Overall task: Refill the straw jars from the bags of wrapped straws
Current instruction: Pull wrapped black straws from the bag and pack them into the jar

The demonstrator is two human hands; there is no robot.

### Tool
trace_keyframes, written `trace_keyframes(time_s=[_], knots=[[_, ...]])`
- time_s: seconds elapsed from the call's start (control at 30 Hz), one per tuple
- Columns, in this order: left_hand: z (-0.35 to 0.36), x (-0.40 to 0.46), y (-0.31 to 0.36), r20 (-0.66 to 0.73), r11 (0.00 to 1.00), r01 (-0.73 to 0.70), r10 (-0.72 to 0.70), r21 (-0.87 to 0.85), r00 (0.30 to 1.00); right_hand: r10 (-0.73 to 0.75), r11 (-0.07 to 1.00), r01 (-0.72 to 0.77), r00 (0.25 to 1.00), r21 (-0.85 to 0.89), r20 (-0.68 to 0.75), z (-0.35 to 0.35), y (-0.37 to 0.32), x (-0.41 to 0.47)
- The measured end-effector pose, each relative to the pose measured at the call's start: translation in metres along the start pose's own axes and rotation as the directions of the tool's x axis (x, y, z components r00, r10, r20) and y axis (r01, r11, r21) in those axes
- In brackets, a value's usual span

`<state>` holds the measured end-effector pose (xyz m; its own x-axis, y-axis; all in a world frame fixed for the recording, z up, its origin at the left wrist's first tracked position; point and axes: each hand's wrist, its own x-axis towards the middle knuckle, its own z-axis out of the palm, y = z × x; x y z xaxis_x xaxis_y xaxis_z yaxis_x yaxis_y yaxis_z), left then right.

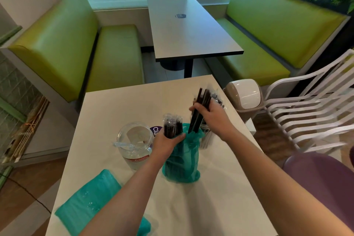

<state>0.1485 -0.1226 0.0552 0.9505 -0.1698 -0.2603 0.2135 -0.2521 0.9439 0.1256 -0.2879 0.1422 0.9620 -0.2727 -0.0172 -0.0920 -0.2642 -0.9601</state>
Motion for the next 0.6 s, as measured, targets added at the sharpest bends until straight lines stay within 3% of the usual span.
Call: trace_keyframes(time_s=[0.37, 0.5, 0.6], knots=[[0.001, -0.002, 0.005, -0.025, 1.000, 0.020, -0.021, -0.004, 0.999, -0.166, 0.986, 0.156, 0.906, -0.059, -0.390, -0.043, -0.056, 0.038], [0.001, -0.002, 0.006, -0.023, 1.000, 0.017, -0.017, -0.005, 1.000, -0.207, 0.941, 0.089, 0.916, -0.327, -0.344, -0.031, -0.043, 0.040], [0.001, -0.002, 0.006, -0.023, 1.000, 0.018, -0.018, -0.001, 1.000, -0.092, 0.924, -0.020, 0.958, -0.383, -0.271, -0.017, -0.025, 0.044]])
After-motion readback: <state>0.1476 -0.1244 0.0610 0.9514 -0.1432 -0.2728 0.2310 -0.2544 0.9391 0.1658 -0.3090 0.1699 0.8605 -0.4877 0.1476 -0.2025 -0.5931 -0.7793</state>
